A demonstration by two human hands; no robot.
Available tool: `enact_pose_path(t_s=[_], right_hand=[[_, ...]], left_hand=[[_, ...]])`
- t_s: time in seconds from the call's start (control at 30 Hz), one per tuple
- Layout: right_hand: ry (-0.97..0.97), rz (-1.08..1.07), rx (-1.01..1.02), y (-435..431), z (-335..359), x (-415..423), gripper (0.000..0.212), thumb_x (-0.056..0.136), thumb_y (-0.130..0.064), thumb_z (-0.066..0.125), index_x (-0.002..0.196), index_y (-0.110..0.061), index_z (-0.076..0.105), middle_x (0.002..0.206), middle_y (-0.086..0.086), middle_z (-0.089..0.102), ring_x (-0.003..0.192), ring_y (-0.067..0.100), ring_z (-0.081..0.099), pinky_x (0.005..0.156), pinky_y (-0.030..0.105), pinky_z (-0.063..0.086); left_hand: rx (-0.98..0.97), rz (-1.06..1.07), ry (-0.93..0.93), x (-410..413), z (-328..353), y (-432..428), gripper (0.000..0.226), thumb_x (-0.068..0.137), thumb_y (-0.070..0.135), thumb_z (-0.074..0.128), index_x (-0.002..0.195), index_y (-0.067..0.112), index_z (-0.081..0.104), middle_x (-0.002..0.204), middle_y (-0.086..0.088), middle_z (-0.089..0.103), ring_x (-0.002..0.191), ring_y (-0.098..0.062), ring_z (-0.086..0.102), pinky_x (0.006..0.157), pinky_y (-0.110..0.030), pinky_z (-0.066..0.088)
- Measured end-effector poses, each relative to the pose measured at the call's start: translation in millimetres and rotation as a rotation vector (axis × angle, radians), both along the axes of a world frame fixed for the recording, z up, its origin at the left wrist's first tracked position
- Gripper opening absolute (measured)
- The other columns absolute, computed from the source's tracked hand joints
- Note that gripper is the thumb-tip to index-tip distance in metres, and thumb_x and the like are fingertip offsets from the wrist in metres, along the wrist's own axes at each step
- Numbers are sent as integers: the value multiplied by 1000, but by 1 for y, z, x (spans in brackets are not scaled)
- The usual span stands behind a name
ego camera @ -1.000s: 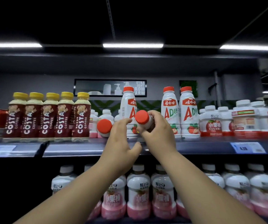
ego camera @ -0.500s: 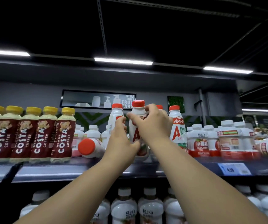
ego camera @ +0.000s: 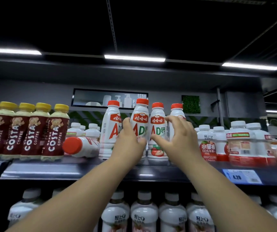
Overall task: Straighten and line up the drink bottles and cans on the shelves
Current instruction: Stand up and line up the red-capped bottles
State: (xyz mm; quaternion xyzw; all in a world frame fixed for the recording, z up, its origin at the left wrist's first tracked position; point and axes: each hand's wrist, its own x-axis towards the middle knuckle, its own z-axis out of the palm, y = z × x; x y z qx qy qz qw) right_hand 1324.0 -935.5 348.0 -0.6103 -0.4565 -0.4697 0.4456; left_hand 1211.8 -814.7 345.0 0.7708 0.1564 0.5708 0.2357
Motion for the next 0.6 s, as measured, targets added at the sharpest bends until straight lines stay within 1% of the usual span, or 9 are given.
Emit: enact_pose_path(t_s=[0.07, 0.13, 0.2, 0.23, 0.27, 0.33, 0.5, 0.6], right_hand=[[22, -45, -33, -7, -12, 21, 71, 76, -57, 72, 134, -22, 49, 131, -1, 53, 117, 22, 48, 99, 40, 42], [58, -73, -49, -10, -19, 35, 81, 76, -52, 75, 143, -21, 40, 140, 3, 44, 122, 26, 46, 102, 42, 42], [168, -62, -75, -11, -24, 42, 90, 78, -56, 73, 150, -26, 27, 144, 2, 37, 123, 24, 46, 100, 42, 45], [240, -46, -82, -11, -25, 45, 92, 80, -58, 71, 151, -30, 21, 144, 1, 38, 122, 23, 47, 98, 41, 47], [292, -35, -86, -11, -25, 48, 92, 81, -58, 69, 152, -32, 17, 143, 1, 41, 121, 23, 49, 95, 41, 49], [308, -33, -111, -10, -27, 48, 89, 86, -56, 65, 154, -33, 12, 141, 1, 46, 119, 24, 52, 91, 40, 50], [279, -41, -135, -12, -30, 47, 84, 93, -52, 58, 155, -30, 6, 141, 2, 43, 117, 24, 52, 87, 39, 48], [276, -42, -142, -13, -29, 46, 85, 92, -54, 59, 155, -28, 8, 140, 2, 45, 116, 23, 53, 89, 39, 49]], left_hand=[[-16, 37, 1, 5, -1, -1, 66, 86, 23, 66, 134, 36, 22, 115, -1, 59, 96, -21, 64, 81, -47, 58], [-23, 82, -5, 8, -5, -1, 57, 88, 25, 61, 134, 29, 26, 117, -3, 57, 98, -22, 60, 84, -44, 55], [-13, 131, 8, 12, -11, 1, 64, 88, 30, 62, 140, 25, 24, 125, -7, 53, 105, -24, 56, 89, -44, 52], [4, 151, 23, 13, -14, 2, 72, 87, 32, 65, 143, 25, 21, 128, -7, 51, 107, -24, 55, 91, -43, 51], [28, 167, 39, 14, -17, 2, 78, 86, 33, 68, 146, 26, 18, 129, -7, 50, 107, -23, 54, 91, -41, 51], [68, 171, 56, 15, -19, 2, 83, 86, 32, 69, 149, 28, 14, 130, -6, 48, 103, -19, 52, 86, -37, 48], [83, 101, 20, 14, -20, 1, 79, 88, 26, 66, 150, 31, 16, 125, 1, 50, 98, -12, 53, 78, -32, 43], [78, 84, 17, 13, -21, 2, 79, 88, 27, 66, 150, 32, 18, 127, 2, 51, 99, -10, 55, 81, -32, 46]])
